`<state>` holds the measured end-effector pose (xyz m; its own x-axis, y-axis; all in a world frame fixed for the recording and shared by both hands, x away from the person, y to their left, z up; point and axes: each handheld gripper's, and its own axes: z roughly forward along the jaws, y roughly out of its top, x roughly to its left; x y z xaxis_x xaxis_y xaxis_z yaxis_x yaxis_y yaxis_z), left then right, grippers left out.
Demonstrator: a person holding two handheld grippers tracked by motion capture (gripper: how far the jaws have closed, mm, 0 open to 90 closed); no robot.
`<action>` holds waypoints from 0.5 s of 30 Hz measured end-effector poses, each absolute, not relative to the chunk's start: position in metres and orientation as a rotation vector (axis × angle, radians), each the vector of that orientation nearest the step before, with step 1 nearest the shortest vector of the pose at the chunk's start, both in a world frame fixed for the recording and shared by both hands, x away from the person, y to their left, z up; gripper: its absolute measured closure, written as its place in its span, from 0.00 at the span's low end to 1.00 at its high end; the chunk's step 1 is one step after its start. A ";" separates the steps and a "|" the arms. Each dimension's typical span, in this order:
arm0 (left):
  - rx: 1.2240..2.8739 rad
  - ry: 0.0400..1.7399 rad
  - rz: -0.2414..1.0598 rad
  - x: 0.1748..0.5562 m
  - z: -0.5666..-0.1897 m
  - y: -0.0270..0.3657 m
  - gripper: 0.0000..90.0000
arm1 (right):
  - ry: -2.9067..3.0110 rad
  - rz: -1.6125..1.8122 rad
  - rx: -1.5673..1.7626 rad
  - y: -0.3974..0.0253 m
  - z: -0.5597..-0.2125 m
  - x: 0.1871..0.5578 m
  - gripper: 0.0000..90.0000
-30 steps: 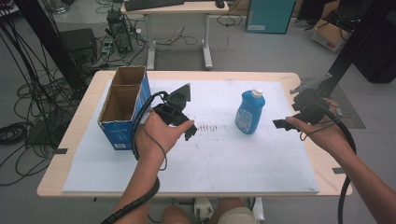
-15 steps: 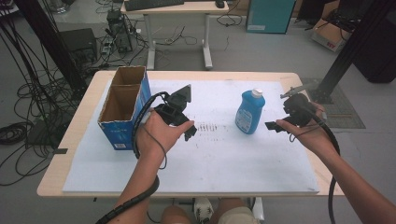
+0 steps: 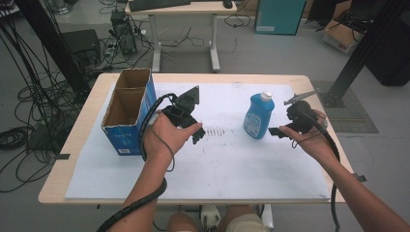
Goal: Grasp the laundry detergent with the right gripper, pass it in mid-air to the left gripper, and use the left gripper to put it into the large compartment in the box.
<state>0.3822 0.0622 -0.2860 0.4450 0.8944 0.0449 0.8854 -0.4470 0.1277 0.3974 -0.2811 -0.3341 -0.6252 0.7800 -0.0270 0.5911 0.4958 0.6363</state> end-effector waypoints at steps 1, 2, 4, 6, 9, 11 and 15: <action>2.602 1.603 0.156 0.383 -0.287 0.061 0.08 | 2.430 0.862 1.153 -0.281 -0.335 0.398 0.04; 2.602 1.603 0.156 0.383 -0.287 0.061 0.08 | 2.430 0.862 1.153 -0.281 -0.335 0.398 0.04; 2.602 1.604 0.157 0.383 -0.288 0.061 0.08 | 2.421 0.876 1.152 -0.280 -0.340 0.400 0.04; 2.609 1.602 0.156 0.383 -0.289 0.061 0.08 | 2.419 0.879 1.155 -0.279 -0.342 0.400 0.04; 2.611 1.606 0.162 0.383 -0.290 0.061 0.08 | 2.416 0.887 1.145 -0.275 -0.347 0.401 0.04; 2.608 1.607 0.166 0.384 -0.290 0.061 0.08 | 2.414 0.889 1.136 -0.273 -0.350 0.402 0.04; 2.608 1.608 0.170 0.384 -0.289 0.062 0.08 | 2.404 0.911 1.120 -0.269 -0.353 0.403 0.04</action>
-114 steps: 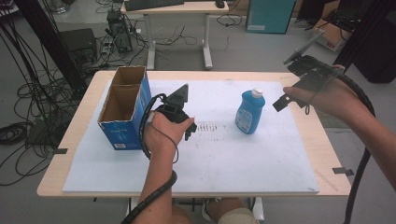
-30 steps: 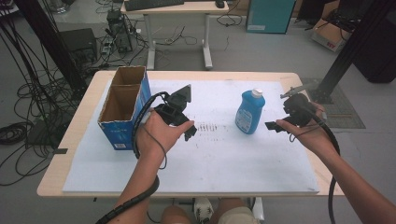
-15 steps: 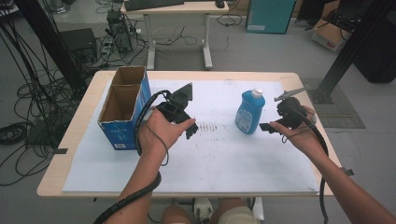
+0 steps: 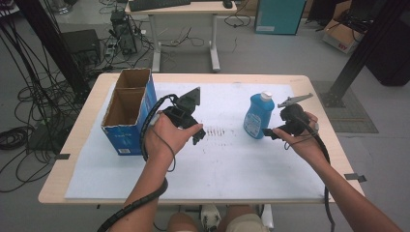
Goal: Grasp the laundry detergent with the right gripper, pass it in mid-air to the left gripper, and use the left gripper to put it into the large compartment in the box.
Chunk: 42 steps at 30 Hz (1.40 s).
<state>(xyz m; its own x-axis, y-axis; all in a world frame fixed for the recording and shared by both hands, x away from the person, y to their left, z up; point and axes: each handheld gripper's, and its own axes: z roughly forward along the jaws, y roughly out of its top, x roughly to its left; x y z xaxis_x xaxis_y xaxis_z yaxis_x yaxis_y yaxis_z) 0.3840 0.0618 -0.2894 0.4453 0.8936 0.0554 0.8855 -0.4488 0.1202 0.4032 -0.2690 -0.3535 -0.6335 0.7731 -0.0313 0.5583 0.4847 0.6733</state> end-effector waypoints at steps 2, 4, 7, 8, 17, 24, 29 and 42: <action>2.604 1.605 0.169 0.384 -0.290 0.062 0.08 | 2.404 0.919 1.122 -0.267 -0.355 0.404 0.04; 2.605 1.604 0.169 0.384 -0.290 0.062 0.08 | 2.396 0.924 1.125 -0.267 -0.356 0.404 0.04; 2.603 1.606 0.168 0.385 -0.292 0.062 0.08 | 2.384 0.940 1.119 -0.265 -0.359 0.407 0.04; 2.605 1.608 0.165 0.385 -0.293 0.063 0.08 | 2.378 0.946 1.124 -0.265 -0.360 0.407 0.04; 2.610 1.601 0.181 0.385 -0.291 0.063 0.08 | 2.347 0.975 1.133 -0.263 -0.365 0.409 0.04; 2.615 1.601 0.170 0.385 -0.293 0.062 0.08 | 2.320 1.008 1.123 -0.260 -0.370 0.412 0.04; 2.614 1.600 0.172 0.385 -0.292 0.062 0.08 | 2.300 1.035 1.123 -0.258 -0.373 0.413 0.04; 2.617 1.600 0.180 0.383 -0.294 0.065 0.07 | 2.246 1.104 1.105 -0.253 -0.378 0.415 0.04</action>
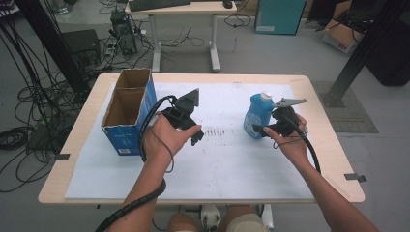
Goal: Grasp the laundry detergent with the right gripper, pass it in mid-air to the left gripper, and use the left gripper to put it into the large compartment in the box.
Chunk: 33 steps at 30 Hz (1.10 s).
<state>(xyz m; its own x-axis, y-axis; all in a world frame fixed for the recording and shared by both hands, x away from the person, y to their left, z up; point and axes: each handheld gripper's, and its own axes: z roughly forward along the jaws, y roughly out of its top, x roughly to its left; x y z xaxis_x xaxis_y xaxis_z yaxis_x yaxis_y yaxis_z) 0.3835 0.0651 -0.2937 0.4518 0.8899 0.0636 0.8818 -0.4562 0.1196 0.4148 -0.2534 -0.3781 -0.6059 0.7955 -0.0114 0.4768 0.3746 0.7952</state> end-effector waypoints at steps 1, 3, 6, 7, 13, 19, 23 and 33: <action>2.617 1.600 0.180 0.383 -0.294 0.065 0.07 | 2.246 1.104 1.105 -0.253 -0.378 0.415 0.04; 2.615 1.600 0.177 0.383 -0.294 0.065 0.07 | 2.240 1.113 1.099 -0.253 -0.378 0.415 0.03; 2.617 1.597 0.177 0.383 -0.293 0.065 0.07 | 2.227 1.123 1.096 -0.252 -0.379 0.415 0.03; 2.619 1.594 0.181 0.383 -0.293 0.064 0.07 | 2.220 1.130 1.095 -0.252 -0.379 0.416 0.03; 2.615 1.596 0.185 0.382 -0.292 0.064 0.07 | 2.214 1.126 1.090 -0.251 -0.382 0.419 0.03; 2.626 1.585 0.187 0.382 -0.292 0.062 0.07 | 2.196 1.129 1.099 -0.250 -0.386 0.422 0.03; 2.624 1.583 0.193 0.382 -0.289 0.061 0.07 | 2.175 1.153 1.151 -0.246 -0.387 0.420 0.03; 2.624 1.577 0.194 0.380 -0.288 0.061 0.07 | 2.151 1.172 1.136 -0.244 -0.388 0.420 0.03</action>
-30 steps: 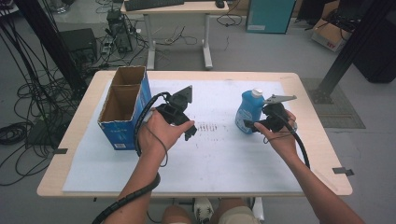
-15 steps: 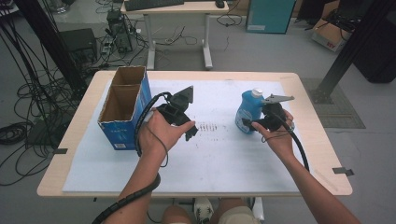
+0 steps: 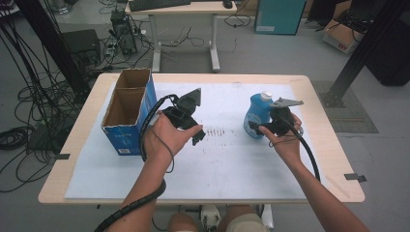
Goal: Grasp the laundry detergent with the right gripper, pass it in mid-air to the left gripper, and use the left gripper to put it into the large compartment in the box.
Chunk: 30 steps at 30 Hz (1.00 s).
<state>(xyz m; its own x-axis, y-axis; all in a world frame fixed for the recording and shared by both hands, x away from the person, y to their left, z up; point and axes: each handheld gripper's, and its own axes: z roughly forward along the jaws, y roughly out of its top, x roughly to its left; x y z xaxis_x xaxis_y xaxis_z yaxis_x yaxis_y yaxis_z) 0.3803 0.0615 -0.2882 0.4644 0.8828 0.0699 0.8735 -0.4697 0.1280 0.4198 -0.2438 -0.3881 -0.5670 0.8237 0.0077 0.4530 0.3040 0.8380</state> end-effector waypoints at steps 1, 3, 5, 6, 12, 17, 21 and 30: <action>2.623 1.576 0.196 0.380 -0.288 0.062 0.07 | 2.149 1.174 1.136 -0.244 -0.388 0.420 0.03; 2.622 1.575 0.198 0.380 -0.287 0.061 0.07 | 2.144 1.179 1.137 -0.244 -0.388 0.419 0.03; 2.628 1.573 0.196 0.380 -0.287 0.061 0.07 | 2.141 1.183 1.136 -0.244 -0.388 0.419 0.03; 2.630 1.572 0.193 0.380 -0.287 0.061 0.07 | 2.136 1.186 1.133 -0.244 -0.389 0.419 0.03; 2.632 1.567 0.197 0.379 -0.287 0.059 0.07 | 2.135 1.184 1.139 -0.245 -0.393 0.419 0.03; 2.633 1.567 0.197 0.379 -0.286 0.059 0.07 | 2.126 1.188 1.140 -0.245 -0.395 0.419 0.03; 2.633 1.566 0.203 0.379 -0.285 0.058 0.07 | 2.117 1.202 1.129 -0.245 -0.395 0.419 0.03; 2.635 1.561 0.204 0.379 -0.284 0.058 0.07 | 2.124 1.207 1.112 -0.244 -0.395 0.419 0.03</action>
